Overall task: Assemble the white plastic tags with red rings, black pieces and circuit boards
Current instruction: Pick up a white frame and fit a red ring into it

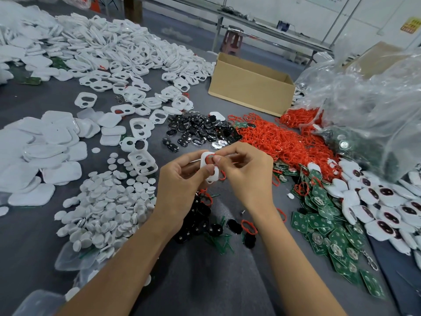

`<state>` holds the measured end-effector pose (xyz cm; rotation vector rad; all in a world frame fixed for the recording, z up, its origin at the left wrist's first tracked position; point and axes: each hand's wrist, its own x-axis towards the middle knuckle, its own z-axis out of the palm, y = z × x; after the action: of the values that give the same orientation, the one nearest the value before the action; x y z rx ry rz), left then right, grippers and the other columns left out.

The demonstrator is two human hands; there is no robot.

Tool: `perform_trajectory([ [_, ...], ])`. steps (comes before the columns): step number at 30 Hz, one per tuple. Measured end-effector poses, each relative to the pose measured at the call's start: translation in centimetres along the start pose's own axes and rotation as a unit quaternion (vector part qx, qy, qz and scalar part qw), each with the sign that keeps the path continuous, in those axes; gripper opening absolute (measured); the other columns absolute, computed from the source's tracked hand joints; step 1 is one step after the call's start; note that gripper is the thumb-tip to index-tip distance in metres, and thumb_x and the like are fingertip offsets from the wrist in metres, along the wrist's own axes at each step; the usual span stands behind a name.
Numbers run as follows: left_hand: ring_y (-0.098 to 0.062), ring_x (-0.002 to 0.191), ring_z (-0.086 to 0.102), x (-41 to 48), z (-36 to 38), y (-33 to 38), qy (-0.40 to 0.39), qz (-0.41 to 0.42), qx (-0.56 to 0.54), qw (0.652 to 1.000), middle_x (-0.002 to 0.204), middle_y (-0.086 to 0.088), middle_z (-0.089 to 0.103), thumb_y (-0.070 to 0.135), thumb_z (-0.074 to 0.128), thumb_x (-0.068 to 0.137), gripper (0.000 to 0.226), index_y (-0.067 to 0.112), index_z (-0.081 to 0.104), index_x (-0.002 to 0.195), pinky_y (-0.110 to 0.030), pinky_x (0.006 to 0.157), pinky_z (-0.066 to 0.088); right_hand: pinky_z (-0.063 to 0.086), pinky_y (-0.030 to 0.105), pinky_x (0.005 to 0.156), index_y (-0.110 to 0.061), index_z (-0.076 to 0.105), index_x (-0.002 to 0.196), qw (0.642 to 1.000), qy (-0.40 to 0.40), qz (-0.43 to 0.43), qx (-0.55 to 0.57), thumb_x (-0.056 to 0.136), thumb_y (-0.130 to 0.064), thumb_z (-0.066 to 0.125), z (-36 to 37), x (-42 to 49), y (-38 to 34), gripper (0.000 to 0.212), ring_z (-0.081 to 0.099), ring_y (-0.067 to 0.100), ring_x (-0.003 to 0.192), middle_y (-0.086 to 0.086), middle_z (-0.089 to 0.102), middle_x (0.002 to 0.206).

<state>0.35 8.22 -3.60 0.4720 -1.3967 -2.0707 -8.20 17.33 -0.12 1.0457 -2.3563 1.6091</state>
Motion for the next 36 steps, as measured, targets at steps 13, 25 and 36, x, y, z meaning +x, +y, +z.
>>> perform_trajectory([
  [13, -0.01, 0.064, 0.069, -0.1, 0.1, 0.14, 0.0, 0.002, -0.007, 1.0, 0.081, -0.003, 0.077, -0.001, 0.07, 0.085, 0.025, 0.019, 0.073, 0.098, -0.02, 0.062, 0.057, 0.051, 0.045, 0.054, -0.014, 0.074, 0.074, 1.0, 0.004, 0.004, 0.001, 0.077, -0.004, 0.074, 0.1, -0.03, -0.02, 0.01, 0.064, 0.018, 0.059, 0.002, 0.069, 0.068],
  [25, -0.005, 0.063, 0.069, -0.28, 0.26, 0.36, -0.007, 0.003, -0.01, 1.0, 0.079, 0.001, 0.077, -0.002, 0.068, 0.086, 0.024, 0.017, 0.072, 0.101, -0.016, 0.057, 0.053, 0.048, 0.043, 0.05, -0.014, 0.072, 0.073, 1.0, 0.006, 0.003, 0.011, 0.078, -0.001, 0.074, 0.2, -0.11, -0.23, 0.014, 0.059, 0.026, 0.051, 0.002, 0.066, 0.062],
  [36, -0.008, 0.066, 0.07, -0.13, 0.11, 0.06, 0.003, 0.004, -0.004, 1.0, 0.082, -0.001, 0.077, 0.0, 0.069, 0.086, 0.024, 0.021, 0.072, 0.098, -0.018, 0.06, 0.055, 0.048, 0.045, 0.05, -0.011, 0.073, 0.072, 1.0, -0.008, 0.001, 0.02, 0.078, 0.0, 0.072, 0.13, -0.11, -0.06, 0.013, 0.059, 0.033, 0.055, 0.011, 0.066, 0.062],
])
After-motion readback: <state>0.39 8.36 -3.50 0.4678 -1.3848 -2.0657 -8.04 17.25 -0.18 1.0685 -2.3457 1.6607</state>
